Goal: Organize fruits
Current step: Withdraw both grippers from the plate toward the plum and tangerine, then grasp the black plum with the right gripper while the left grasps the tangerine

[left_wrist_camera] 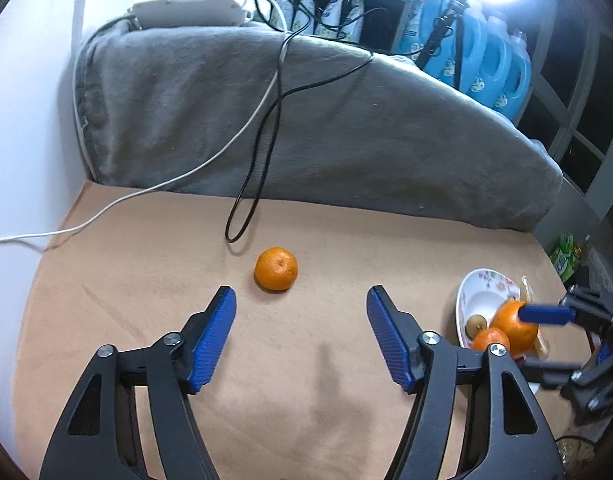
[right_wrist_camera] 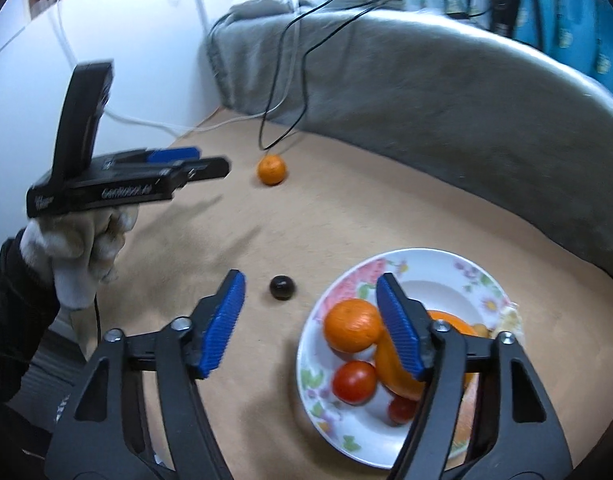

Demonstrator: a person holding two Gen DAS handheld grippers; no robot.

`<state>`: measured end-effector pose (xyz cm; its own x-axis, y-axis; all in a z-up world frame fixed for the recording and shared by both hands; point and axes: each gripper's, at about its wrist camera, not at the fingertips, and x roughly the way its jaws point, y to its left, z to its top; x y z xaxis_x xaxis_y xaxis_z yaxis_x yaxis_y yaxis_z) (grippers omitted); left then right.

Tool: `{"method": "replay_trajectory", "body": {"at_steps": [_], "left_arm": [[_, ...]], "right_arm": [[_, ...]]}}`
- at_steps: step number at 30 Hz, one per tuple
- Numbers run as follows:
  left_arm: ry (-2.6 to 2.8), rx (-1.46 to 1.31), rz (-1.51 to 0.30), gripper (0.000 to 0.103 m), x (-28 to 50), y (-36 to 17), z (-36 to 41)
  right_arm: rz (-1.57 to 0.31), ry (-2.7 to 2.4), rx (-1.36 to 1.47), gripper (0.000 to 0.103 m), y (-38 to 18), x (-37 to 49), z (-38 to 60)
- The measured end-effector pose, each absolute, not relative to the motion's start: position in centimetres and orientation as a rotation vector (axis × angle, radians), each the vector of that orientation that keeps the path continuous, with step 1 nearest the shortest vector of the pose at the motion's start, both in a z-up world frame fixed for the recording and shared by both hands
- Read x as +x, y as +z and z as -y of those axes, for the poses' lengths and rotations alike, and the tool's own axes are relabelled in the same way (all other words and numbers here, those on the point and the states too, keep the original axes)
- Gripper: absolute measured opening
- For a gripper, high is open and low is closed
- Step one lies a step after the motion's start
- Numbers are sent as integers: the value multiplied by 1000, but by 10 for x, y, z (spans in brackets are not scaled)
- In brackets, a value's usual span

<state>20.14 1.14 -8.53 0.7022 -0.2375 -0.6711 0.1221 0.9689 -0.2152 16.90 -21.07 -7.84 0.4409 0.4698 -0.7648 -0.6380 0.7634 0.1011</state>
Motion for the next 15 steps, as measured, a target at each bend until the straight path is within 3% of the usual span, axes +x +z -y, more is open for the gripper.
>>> {"method": "replay_trajectory", "body": {"at_steps": [6,15], "left_arm": [[-211,-190,-789,56,216,-93,-16],[-228,-186,-823,47,234,-106,-13]], "right_arm": [[-938,752,-273,50,-95,176,187],[-996,822,-401,41,-113,175,158]]}}
